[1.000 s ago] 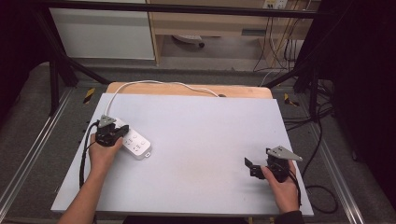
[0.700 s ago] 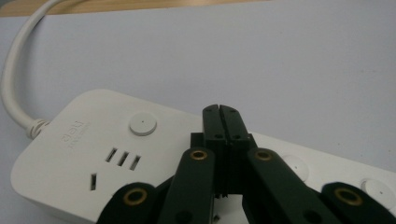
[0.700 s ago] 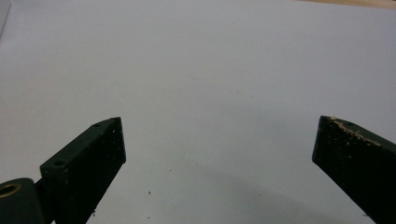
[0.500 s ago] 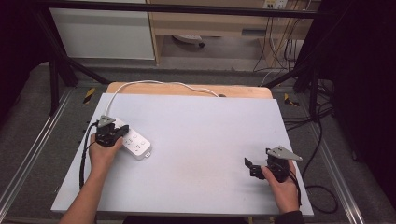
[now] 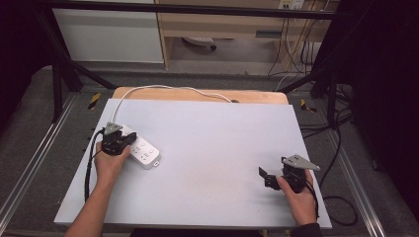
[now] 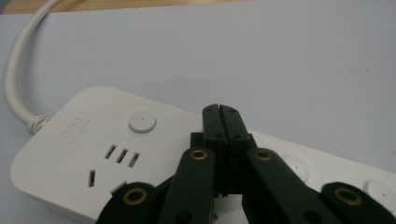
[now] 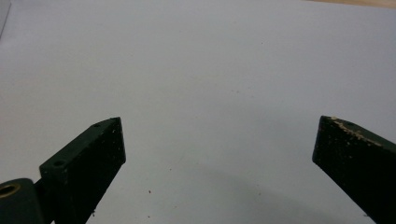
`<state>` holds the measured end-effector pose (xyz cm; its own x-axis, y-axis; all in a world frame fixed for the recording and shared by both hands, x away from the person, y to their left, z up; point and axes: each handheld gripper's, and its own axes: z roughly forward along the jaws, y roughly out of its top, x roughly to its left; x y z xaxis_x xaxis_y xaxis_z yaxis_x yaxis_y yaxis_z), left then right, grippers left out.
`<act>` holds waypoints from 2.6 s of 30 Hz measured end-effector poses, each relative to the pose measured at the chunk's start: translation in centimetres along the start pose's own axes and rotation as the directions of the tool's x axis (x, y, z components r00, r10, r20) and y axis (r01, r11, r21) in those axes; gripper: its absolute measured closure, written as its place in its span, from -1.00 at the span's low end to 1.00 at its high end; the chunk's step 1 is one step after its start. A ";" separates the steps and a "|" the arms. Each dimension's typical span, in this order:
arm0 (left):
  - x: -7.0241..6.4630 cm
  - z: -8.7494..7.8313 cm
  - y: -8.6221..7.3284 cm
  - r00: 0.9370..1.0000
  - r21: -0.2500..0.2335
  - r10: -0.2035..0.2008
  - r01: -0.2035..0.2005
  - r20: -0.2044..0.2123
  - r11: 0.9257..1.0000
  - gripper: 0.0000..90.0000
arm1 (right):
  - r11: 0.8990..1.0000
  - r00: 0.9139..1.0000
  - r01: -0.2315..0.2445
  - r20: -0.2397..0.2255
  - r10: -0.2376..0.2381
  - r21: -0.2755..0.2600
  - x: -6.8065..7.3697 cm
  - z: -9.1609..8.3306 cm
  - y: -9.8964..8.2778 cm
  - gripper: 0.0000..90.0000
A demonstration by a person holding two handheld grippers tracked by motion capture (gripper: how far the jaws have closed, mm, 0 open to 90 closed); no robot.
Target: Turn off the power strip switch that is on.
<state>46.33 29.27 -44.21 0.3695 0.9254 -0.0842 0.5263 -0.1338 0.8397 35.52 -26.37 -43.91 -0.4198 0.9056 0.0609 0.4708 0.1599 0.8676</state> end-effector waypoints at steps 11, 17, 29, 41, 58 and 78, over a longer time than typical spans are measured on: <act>0.2 0.0 -0.2 1.000 -0.013 -0.011 0.011 0.012 1.000 1.00 | 1.000 1.000 0.002 0.000 -0.002 0.002 0.0 0.1 0.0 -0.93; 0.0 0.0 0.0 1.000 -0.001 -0.001 0.001 0.020 1.000 1.00 | 1.000 1.000 0.002 0.004 -0.002 0.002 -0.1 0.1 0.0 -0.93; 0.6 0.0 -0.2 0.999 -0.021 -0.029 0.029 0.017 0.999 1.00 | 1.000 1.000 0.004 0.002 -0.004 0.006 -0.1 0.2 -0.1 -0.93; 0.6 -0.2 -0.4 1.000 -0.027 -0.024 0.024 0.016 0.999 1.00 | 1.000 1.000 0.002 0.002 -0.002 0.006 -0.1 0.2 -0.1 -0.93; 0.7 -0.3 -0.4 0.999 -0.049 -0.042 0.043 0.021 0.998 1.00 | 1.000 1.000 -0.004 0.002 0.004 0.001 -0.1 0.2 -0.1 -0.93; 0.3 -0.4 -0.4 0.999 -0.055 -0.023 0.024 0.026 0.998 1.00 | 1.000 1.000 -0.005 0.004 0.005 -0.004 0.0 0.2 -0.1 -0.93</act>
<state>45.95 29.76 -44.36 0.3769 0.9188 -0.1171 0.4925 -0.0916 0.8655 35.64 -26.31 -44.09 -0.4142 0.9080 0.0627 0.4700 0.1544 0.8691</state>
